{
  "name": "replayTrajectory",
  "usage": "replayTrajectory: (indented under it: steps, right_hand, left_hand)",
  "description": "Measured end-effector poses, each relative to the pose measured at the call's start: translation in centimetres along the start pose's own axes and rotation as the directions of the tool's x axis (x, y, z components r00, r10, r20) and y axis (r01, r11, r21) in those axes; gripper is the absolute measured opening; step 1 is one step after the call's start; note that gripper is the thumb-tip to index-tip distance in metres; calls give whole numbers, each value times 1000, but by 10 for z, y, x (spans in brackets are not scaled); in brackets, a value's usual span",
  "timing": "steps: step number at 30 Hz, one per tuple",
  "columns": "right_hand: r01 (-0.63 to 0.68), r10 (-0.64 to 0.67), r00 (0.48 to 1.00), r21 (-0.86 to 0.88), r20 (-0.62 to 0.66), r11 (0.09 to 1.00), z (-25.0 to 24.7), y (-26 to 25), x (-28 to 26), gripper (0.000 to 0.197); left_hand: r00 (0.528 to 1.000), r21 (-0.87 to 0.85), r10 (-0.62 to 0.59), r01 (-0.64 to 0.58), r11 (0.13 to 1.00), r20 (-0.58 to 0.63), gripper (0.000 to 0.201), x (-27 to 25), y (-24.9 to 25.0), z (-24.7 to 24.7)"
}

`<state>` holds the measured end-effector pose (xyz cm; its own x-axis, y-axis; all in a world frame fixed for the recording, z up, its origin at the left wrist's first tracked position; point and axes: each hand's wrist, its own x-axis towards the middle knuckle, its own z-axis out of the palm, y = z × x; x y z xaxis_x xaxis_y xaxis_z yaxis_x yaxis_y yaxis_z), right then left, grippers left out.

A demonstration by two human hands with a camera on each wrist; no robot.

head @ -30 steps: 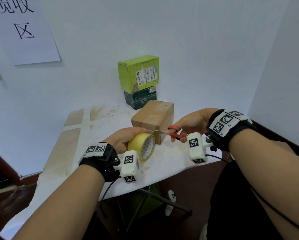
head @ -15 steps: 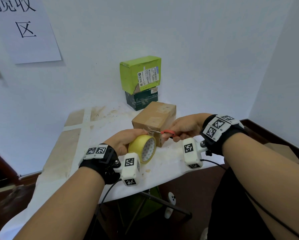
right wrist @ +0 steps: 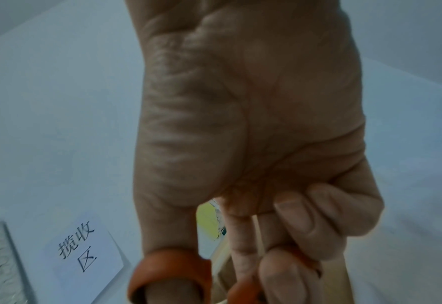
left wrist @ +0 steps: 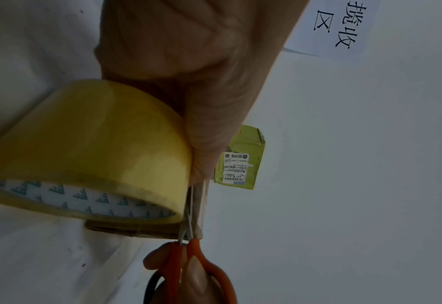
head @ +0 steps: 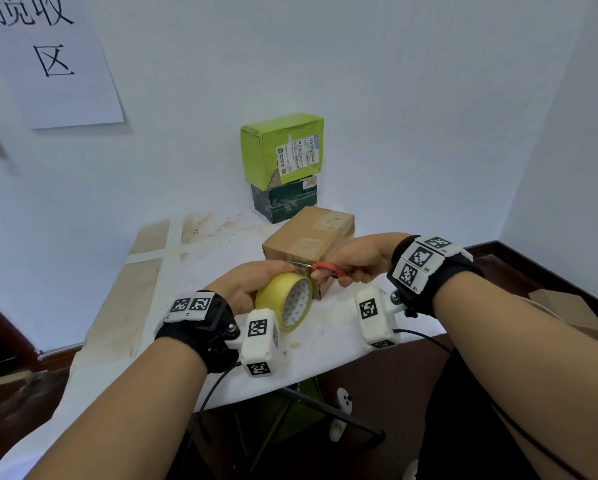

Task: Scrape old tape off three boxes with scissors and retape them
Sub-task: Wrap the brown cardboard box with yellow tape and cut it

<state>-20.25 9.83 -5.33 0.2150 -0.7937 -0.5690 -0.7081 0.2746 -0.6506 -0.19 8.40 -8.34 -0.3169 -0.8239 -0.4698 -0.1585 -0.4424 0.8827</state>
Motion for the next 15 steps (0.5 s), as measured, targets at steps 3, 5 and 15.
replayTrajectory:
  steps: [3, 5, 15]
  right_hand:
    - [-8, 7, 1000, -42, -22, 999, -2, -1, -3, 28]
    - [-21, 20, 1000, -54, -18, 998, -1, -2, -4, 29]
    - [78, -82, 996, -86, -37, 993, 5, -7, -12, 20]
  left_hand:
    - [1000, 0, 7, -7, 1000, 2, 26, 1, -1, -1]
    - [1000, 1, 11, -11, 1000, 9, 25, 2, -1, -1]
    - [1000, 35, 2, -2, 999, -5, 13, -2, 1, -1]
